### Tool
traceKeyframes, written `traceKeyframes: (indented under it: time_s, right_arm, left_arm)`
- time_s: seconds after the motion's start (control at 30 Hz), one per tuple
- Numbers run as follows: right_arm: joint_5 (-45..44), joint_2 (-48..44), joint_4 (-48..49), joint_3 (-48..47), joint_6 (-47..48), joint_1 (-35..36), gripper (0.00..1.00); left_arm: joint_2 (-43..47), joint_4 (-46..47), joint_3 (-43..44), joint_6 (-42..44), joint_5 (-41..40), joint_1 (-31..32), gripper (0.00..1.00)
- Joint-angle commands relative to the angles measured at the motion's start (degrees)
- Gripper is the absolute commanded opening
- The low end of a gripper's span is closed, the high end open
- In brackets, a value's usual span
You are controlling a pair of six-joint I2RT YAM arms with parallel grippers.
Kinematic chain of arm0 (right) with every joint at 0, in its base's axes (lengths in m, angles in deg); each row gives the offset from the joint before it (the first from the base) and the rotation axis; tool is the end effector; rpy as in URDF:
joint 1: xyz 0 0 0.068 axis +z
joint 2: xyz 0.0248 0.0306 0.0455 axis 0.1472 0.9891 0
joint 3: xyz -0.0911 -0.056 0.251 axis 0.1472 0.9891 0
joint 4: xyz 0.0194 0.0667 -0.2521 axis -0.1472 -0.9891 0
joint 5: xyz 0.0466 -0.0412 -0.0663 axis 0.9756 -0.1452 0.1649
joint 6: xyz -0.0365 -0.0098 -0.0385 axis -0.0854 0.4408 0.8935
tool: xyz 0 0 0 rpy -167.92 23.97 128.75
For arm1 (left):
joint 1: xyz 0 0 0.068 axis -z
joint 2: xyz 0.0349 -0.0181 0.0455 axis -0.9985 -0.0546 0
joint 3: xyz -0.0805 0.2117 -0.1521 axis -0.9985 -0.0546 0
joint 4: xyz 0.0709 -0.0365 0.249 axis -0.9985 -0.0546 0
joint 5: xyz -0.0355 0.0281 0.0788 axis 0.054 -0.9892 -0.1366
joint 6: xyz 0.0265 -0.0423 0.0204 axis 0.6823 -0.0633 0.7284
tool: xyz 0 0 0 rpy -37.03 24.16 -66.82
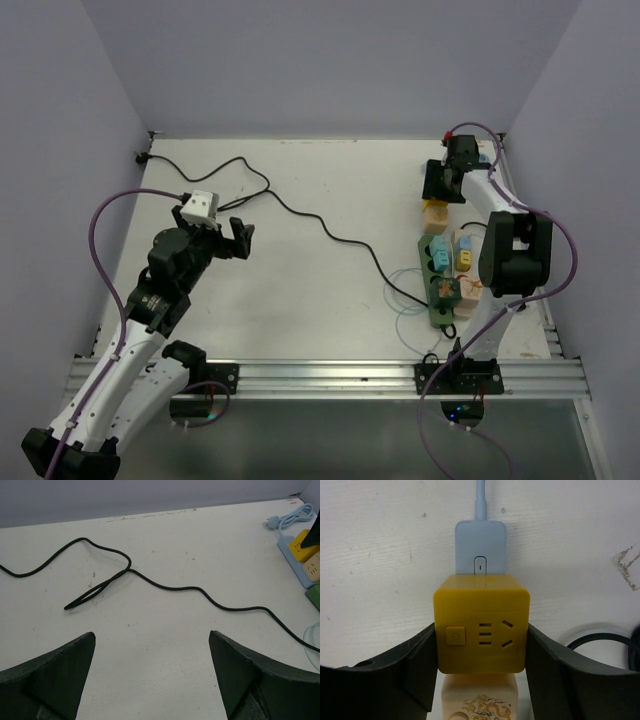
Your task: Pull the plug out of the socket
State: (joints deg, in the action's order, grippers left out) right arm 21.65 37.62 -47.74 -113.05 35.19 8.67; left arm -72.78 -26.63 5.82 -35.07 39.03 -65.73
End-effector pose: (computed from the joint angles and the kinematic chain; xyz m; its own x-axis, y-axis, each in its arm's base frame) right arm 0.4209 -0.0005 0.2207 -0.7843 0.1371 -0.6050 0.1436 0.9889 0.0379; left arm 0.1529 -0.0568 0.3132 -0.2341 -0.0933 -0.9677 0.2656 0.9514 -0.1560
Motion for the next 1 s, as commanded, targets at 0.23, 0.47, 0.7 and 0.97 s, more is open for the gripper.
traceKeyframes:
  time_s: [0.23,0.47,0.7,0.97]
  right_arm:
    - [6.0,-5.4,3.1,-1.4,-3.1,-2.0,0.19]
    - [7.3,-5.9,4.5,-0.8,-5.3,-2.1,0.17]
    - [6.0,-7.0,4.6,0.5,-6.7,-2.1,0.16]
    - [3.8,-7.7,4.8,2.5,-8.5,-2.1,0.15]
  left_arm:
    - [-12.3,3.8,5.6,-16.0,11.2,0.2,1.0]
    - [-29.9,29.8,6.2,-21.2,15.8,7.0,1.0]
    - [-61.6,38.0,28.3,-23.4,21.2,15.6,1.0]
    - [-85.2,35.7,53.3,-25.0,26.4,20.3,1.0]
